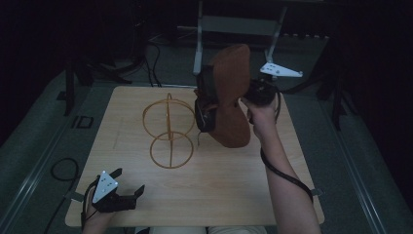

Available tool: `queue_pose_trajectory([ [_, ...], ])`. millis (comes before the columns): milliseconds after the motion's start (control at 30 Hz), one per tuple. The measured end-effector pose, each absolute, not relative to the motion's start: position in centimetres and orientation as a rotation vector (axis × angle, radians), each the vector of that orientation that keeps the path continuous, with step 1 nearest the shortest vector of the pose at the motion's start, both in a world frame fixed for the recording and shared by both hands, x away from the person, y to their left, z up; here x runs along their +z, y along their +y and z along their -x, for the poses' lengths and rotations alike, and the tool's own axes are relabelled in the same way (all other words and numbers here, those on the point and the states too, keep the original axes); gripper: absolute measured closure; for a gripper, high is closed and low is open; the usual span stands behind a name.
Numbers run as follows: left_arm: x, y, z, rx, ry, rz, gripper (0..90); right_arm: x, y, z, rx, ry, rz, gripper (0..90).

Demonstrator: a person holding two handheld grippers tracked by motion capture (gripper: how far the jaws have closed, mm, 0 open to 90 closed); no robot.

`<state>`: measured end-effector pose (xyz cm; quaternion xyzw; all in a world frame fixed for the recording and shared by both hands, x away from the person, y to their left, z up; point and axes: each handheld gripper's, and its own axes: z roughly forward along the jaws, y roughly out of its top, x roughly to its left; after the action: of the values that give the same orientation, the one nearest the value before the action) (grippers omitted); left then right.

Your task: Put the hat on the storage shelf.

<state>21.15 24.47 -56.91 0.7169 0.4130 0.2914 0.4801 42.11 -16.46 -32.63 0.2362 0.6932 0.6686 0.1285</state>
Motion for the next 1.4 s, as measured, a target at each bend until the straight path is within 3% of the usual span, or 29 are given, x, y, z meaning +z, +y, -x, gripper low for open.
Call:
queue_pose_trajectory([
  [433,-57.5,25.3,-21.2,0.682,1.036,-1.702,1.3,-32.3,-7.0,-42.7,1.919,2.197,-0.582,89.8],
  [767,-57.6,25.7,-21.2,0.669,1.051,-1.678,1.3,-34.3,-1.0,-42.7,1.719,2.404,-0.535,88.8],
  [833,-57.6,25.8,-21.1,0.666,1.048,-1.672,1.3,-35.0,-0.2,-42.7,1.690,2.427,-0.534,84.5],
  [867,-57.6,25.8,-21.1,0.666,1.048,-1.675,1.3,-35.3,0.1,-42.7,1.686,2.445,-0.532,77.8],
  [933,-57.7,25.8,-21.1,0.662,1.045,-1.676,1.3,-36.1,0.5,-42.7,1.684,2.485,-0.514,55.9],
  [1033,-57.7,25.8,-21.1,0.659,1.049,-1.679,1.3,-36.4,0.8,-42.0,1.680,2.479,-0.450,39.0],
  [1067,-57.7,25.8,-21.1,0.659,1.049,-1.679,1.3,-36.4,0.8,-42.0,1.680,2.479,-0.450,39.0],
  [1100,-57.8,25.7,-21.0,0.658,1.049,-1.679,1.3,-36.4,1.5,-40.5,1.566,2.441,-0.362,26.5],
  [1133,-57.8,25.7,-21.0,0.658,1.049,-1.679,1.3,-36.4,1.5,-40.5,1.566,2.441,-0.362,26.5],
  [1167,-57.8,25.7,-21.0,0.658,1.050,-1.679,1.3,-36.4,1.4,-40.0,1.551,2.438,-0.333,18.8],
  [1400,-57.9,25.8,-21.1,0.657,1.059,-1.674,1.3,-35.6,-0.7,-40.0,1.623,2.382,-0.345,14.7],
])
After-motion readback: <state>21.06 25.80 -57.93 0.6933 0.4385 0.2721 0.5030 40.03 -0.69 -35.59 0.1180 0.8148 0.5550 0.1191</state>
